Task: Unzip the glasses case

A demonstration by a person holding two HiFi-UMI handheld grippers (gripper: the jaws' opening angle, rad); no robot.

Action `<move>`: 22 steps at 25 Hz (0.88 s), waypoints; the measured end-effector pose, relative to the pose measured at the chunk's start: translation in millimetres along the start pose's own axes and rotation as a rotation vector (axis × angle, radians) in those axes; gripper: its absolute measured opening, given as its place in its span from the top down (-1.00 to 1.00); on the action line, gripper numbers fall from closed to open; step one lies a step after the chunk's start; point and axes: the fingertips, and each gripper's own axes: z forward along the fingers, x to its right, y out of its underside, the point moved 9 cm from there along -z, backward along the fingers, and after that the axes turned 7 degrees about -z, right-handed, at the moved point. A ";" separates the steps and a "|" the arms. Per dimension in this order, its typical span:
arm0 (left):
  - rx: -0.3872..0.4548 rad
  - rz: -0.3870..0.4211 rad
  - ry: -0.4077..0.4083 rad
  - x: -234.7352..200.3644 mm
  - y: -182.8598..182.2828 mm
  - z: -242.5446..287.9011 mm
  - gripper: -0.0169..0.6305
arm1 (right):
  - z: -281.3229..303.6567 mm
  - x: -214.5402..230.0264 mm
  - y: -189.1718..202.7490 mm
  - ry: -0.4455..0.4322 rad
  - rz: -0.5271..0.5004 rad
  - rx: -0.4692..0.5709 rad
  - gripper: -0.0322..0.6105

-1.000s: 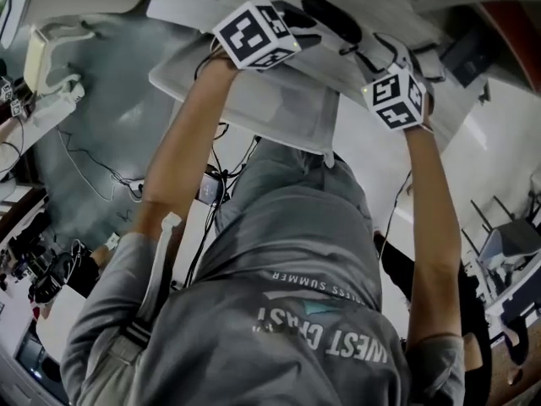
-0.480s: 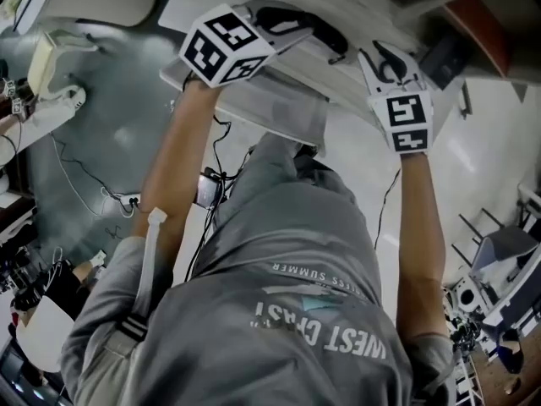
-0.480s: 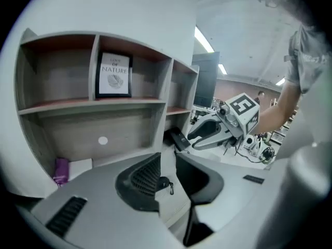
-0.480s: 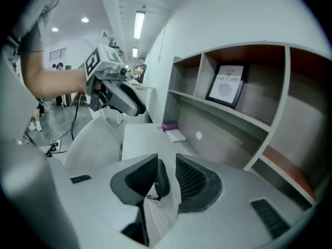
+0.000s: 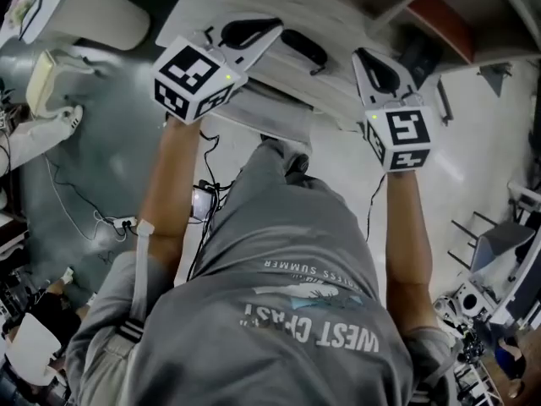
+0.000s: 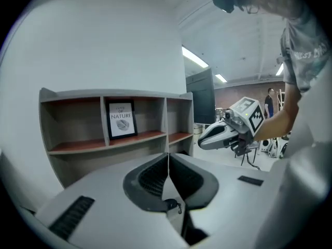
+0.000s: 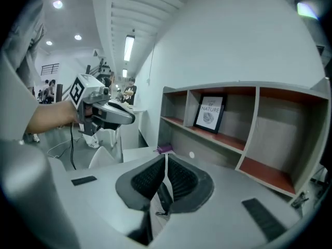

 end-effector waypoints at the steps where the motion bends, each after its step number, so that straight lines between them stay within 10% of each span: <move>1: 0.022 0.008 -0.009 4.0 -5.3 -6.7 0.94 | -6.0 -0.7 -5.9 0.005 0.012 0.013 0.83; 22: 0.378 0.176 -0.152 83.7 -76.8 -108.0 0.95 | -126.9 -37.9 -91.7 -0.073 0.118 0.277 0.88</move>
